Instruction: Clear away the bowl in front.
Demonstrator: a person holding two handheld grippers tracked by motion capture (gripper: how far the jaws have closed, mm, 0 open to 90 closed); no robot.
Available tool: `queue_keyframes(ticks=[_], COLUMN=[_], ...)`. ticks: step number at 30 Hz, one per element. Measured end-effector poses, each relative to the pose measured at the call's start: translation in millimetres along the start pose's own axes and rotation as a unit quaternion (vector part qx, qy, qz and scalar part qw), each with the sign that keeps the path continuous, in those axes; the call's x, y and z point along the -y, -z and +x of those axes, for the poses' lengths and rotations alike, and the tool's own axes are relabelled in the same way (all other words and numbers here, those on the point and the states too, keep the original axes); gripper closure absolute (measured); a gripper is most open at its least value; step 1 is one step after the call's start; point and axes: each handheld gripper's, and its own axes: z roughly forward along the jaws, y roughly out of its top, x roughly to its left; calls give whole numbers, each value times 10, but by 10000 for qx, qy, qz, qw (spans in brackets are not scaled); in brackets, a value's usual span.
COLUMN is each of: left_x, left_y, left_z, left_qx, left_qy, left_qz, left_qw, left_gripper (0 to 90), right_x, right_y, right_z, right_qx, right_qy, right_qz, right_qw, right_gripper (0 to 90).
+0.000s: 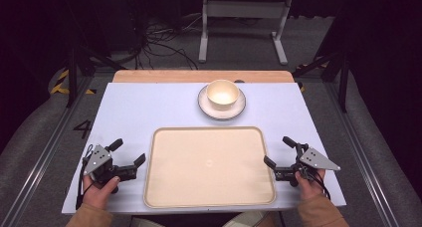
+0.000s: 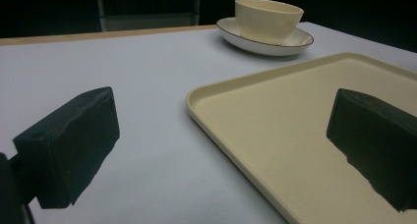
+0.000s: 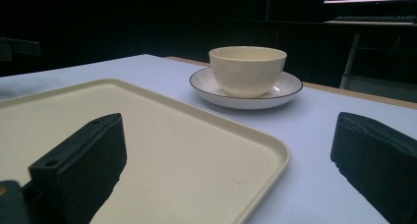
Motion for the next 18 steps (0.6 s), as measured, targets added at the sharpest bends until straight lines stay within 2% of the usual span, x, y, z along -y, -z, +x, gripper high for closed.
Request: queue_keyframes(ticks=[2, 10, 16, 18], left_x=[0, 5, 2, -2], left_y=[1, 7, 10, 10], left_z=[-5, -12, -8, -5], left_qx=[-62, -96, -3, -14], left_qy=[11, -4, -58, -13], left_qz=[7, -15, -16, 12], left_qw=[10000, 10000, 10000, 10000], left_gripper=[4, 4, 41, 40], right_x=[0, -1, 1, 1], right_y=[1, -2, 1, 1], right_z=[-1, -3, -3, -4], right_qx=[-2, -2, 7, 1], right_qy=[-7, -23, -13, -11], right_qz=[-1, 28, 4, 10], right_qw=[10000, 10000, 10000, 10000], right_gripper=[7, 7, 7, 7])
